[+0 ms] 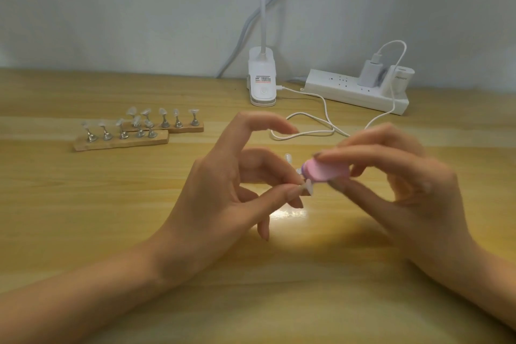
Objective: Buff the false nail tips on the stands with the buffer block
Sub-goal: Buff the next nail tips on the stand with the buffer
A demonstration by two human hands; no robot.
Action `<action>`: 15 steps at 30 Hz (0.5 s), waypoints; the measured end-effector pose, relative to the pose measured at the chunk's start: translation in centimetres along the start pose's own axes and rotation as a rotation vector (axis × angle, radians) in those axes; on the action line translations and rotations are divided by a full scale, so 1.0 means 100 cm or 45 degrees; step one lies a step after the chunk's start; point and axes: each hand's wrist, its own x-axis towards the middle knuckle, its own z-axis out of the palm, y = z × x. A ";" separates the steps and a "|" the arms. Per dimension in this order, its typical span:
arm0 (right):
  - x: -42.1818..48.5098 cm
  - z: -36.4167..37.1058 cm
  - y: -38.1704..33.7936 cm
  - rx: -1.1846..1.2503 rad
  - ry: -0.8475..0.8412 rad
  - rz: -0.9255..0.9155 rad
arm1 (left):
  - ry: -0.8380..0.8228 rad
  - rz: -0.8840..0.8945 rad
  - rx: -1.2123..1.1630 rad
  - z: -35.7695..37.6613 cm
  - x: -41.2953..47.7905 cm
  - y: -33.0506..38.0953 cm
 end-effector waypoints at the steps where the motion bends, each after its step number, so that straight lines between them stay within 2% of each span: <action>1: 0.001 -0.001 0.002 0.003 0.016 0.013 | 0.005 0.001 -0.017 0.000 0.000 0.001; 5: -0.001 -0.002 0.001 0.080 0.042 0.075 | -0.003 0.000 -0.041 0.001 -0.002 0.003; 9: -0.001 0.001 -0.006 0.034 -0.026 -0.052 | 0.010 -0.028 -0.056 0.002 0.000 0.002; 13: 0.000 0.001 -0.010 -0.016 0.013 -0.039 | 0.009 -0.033 -0.053 0.002 -0.001 0.002; 15: 0.000 0.002 -0.011 -0.013 -0.042 -0.093 | 0.010 -0.036 -0.044 0.003 -0.002 0.003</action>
